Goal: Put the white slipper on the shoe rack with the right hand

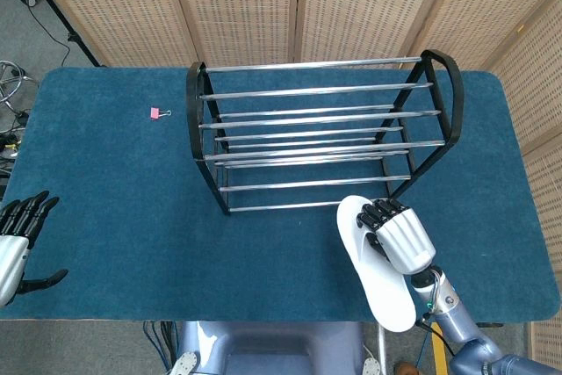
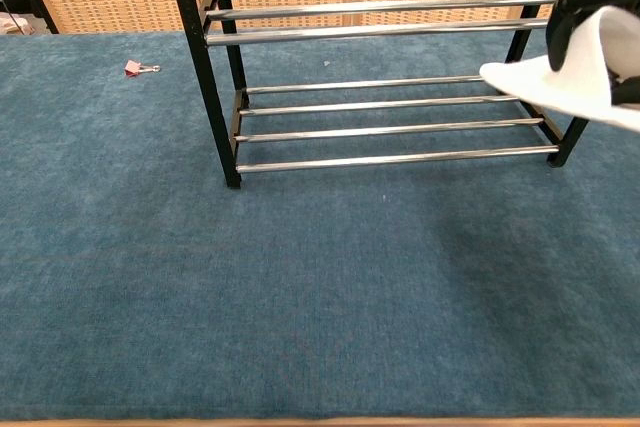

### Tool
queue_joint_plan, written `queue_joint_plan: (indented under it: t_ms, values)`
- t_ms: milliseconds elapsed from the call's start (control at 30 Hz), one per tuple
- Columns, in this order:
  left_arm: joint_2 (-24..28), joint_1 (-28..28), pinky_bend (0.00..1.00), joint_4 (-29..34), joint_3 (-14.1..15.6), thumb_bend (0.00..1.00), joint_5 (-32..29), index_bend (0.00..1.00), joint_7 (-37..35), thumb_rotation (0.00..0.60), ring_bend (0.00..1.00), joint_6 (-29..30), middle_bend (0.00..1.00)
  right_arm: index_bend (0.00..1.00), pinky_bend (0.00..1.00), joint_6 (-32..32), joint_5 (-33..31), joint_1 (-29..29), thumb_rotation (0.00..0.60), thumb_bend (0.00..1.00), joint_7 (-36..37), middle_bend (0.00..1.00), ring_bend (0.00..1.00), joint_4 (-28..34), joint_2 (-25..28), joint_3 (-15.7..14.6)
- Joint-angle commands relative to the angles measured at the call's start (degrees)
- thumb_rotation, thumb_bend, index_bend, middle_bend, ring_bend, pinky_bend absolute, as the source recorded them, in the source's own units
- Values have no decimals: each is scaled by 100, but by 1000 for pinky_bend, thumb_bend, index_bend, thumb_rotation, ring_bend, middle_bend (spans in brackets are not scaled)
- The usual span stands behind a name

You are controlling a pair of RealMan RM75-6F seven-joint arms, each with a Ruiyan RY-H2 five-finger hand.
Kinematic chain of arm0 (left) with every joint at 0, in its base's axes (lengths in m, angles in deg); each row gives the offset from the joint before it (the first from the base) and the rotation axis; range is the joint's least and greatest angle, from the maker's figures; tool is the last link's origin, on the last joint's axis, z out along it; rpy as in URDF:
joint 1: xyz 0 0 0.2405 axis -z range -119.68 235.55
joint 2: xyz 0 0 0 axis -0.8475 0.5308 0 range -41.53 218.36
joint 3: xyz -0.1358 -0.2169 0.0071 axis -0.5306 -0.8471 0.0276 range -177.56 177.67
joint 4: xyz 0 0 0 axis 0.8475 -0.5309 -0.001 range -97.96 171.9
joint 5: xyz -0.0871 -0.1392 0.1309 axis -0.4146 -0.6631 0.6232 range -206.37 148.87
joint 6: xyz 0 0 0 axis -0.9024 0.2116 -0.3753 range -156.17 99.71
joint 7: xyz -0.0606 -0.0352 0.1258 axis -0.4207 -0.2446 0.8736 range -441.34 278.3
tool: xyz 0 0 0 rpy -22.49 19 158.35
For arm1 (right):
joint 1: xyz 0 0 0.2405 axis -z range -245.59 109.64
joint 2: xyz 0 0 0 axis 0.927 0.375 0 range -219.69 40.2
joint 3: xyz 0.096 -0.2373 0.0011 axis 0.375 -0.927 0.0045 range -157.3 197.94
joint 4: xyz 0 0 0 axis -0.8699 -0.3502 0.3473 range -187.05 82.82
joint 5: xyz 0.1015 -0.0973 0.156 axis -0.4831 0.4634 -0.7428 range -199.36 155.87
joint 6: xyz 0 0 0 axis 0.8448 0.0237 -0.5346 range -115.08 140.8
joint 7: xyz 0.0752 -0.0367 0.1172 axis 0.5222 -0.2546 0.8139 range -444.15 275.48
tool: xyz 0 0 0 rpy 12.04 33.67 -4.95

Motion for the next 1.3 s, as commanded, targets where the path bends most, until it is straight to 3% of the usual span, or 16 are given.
queue_joint_plan:
  t_ms: [33,267,533,900,1033,1300]
  values:
    - [-4,-9,0,8,4,0,7,0,12,600,0,15,0,574,590,92,76,-46,600,718,-116,559,521,270,136,95]
    - [25,-23,0,2,-8,0,1,0,-67,600,0,51,0,575,590,46,68,-197,600,719,-518,560,521,883,311,379]
    - [88,-37,0,-11,-16,0,13,0,-210,600,0,87,0,575,590,-309,-272,-411,600,720,-821,560,521,1068,327,695]
    - [191,-57,0,-40,-40,0,-21,0,-475,600,0,128,0,578,590,-732,-870,-701,600,720,-1236,560,521,629,-62,1012]
    - [232,-31,0,-72,-68,0,-68,0,-591,600,0,91,0,573,590,-836,-1295,-850,600,720,-1501,561,521,363,-381,1295]
    - [278,-7,0,-94,-85,0,-122,0,-704,600,0,38,0,573,590,-1011,-1542,-1080,600,719,-1660,561,521,119,-573,1418]
